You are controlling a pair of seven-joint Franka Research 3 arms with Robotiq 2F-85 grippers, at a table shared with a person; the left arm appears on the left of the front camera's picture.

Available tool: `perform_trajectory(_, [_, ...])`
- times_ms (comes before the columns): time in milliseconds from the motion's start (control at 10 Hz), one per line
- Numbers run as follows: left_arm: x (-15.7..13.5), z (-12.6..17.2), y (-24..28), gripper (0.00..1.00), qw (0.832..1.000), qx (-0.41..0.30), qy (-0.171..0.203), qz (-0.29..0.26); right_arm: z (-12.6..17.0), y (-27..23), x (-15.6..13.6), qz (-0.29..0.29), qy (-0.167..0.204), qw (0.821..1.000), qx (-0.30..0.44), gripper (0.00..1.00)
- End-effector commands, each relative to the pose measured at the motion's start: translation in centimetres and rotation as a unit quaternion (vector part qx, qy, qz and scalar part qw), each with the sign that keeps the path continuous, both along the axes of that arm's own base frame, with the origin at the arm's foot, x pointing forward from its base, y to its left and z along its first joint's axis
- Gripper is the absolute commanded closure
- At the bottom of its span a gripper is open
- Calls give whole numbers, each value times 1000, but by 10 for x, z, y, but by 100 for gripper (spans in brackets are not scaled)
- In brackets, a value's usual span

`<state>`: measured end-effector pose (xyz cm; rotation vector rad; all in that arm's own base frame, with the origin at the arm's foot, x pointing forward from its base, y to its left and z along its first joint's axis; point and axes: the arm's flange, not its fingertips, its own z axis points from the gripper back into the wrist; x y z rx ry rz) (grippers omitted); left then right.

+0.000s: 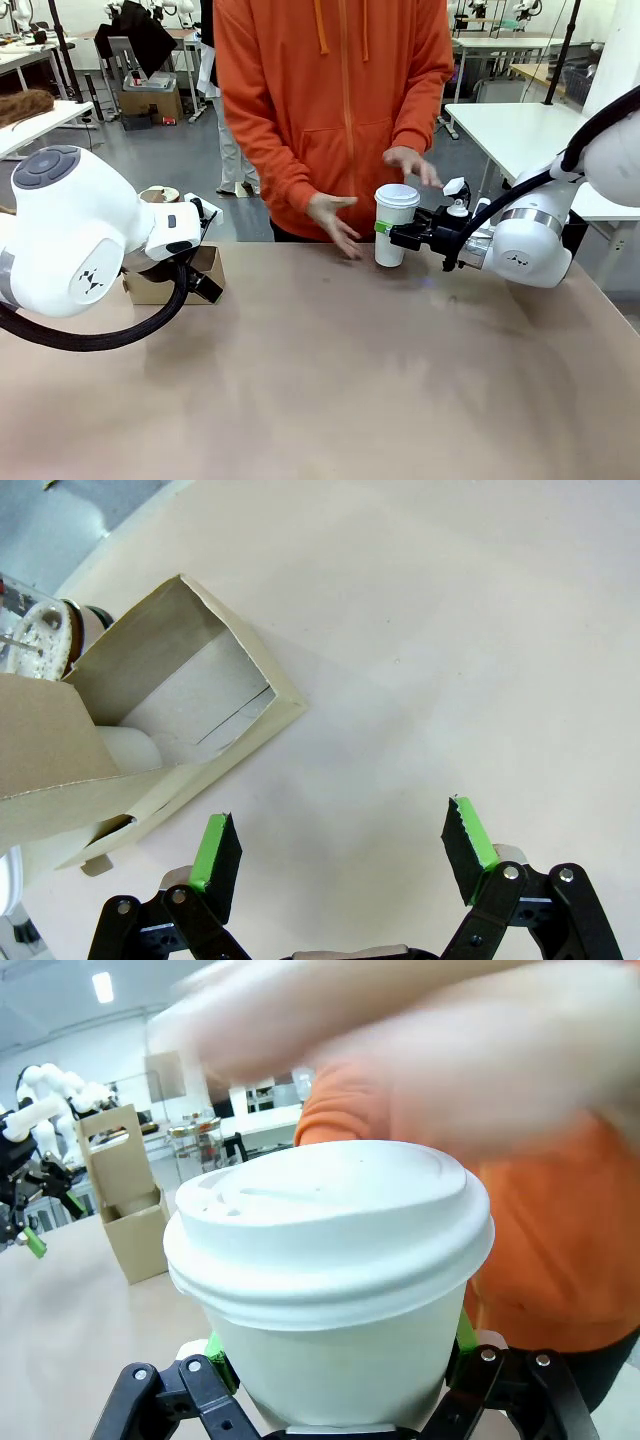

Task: Pour a drink into a cup and package it in a carrier.
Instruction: When a person places the Paper Cup Lid on the 600 ml Paper Cup , lift the 600 ml Paper Cup.

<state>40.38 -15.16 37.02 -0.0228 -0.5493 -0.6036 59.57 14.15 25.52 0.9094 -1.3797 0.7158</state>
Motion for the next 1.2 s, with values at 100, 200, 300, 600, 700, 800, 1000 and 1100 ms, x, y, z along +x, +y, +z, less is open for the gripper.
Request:
perform_trajectory(100, [0,0,0,0,1000,-1,0,0,4,3,0,-1,-4,1000,5,11])
perform_trajectory(200, [0,0,0,0,1000,-1,0,0,4,3,0,-1,-4,1000,5,11])
perform_trajectory(300, [0,0,0,0,1000,-1,0,0,4,3,0,-1,-4,1000,5,11])
perform_trajectory(600, [0,0,0,0,1000,-1,0,0,4,3,0,-1,-4,1000,5,11])
perform_trajectory(700, [0,0,0,0,1000,-1,0,0,4,3,0,-1,-4,1000,5,11])
perform_trajectory(800, [0,0,0,0,1000,-1,0,0,4,3,0,-1,-4,1000,5,11])
perform_trajectory(1000, [0,0,0,0,1000,-1,0,0,4,3,0,-1,-4,1000,5,11])
perform_trajectory(1100, [0,0,0,0,1000,-1,0,0,0,0,0,0,0,1000,0,11])
